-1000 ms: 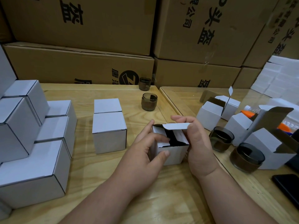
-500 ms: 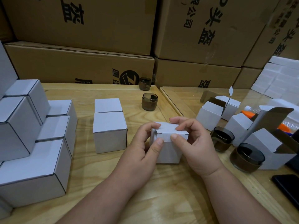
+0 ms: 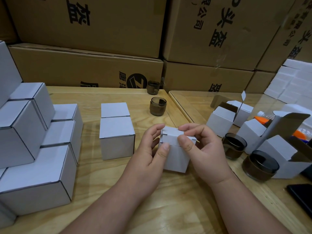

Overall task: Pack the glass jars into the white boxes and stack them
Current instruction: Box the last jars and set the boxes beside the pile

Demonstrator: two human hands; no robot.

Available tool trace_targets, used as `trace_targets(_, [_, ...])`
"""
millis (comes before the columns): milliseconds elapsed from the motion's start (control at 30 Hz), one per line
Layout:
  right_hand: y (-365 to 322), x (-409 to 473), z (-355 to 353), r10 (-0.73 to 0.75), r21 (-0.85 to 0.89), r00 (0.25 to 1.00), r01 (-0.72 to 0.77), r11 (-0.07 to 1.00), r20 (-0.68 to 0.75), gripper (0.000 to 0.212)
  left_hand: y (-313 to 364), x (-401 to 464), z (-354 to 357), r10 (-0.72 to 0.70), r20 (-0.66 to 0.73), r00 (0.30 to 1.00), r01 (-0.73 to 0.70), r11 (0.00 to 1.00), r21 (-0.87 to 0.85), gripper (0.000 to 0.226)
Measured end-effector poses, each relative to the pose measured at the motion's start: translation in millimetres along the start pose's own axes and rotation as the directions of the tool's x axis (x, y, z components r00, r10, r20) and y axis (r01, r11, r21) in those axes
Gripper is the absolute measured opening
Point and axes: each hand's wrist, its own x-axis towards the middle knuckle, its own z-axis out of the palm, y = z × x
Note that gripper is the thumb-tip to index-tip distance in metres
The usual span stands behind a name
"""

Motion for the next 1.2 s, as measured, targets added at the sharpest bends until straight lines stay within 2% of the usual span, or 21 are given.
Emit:
trace_targets(200, [1, 0, -2, -0.075, -0.065, 0.993, 0.081, 0.995, 0.093, 0.021, 1, -1, 0, -0.013, -0.013, 1.000, 0.013, 1.000, 0.017, 0.040])
trace_targets(500, [3, -2, 4, -0.122, -0.114, 0.992, 0.125, 0.986, 0.027, 0.023, 2, 1, 0, -0.027, -0.055, 0.998, 0.030, 0.998, 0.054, 0.033])
trace_targets(800, [-5, -3, 3, -0.223, -0.245, 0.969, 0.243, 0.939, 0.107, 0.041, 5, 0, 0, -0.042, -0.058, 0.997, 0.044, 0.998, 0.044, 0.035])
trace_targets(1067, [-6, 0, -10, -0.123, -0.322, 0.955, 0.210, 0.923, 0.271, 0.034, 5, -1, -1, -0.061, -0.065, 0.996, 0.064, 0.997, 0.036, 0.035])
trace_targets(1200, [0, 0, -14, -0.046, -0.355, 0.964, 0.141, 0.924, 0.262, 0.026, 4, 0, 0, -0.064, -0.064, 0.996, 0.067, 0.997, 0.041, 0.035])
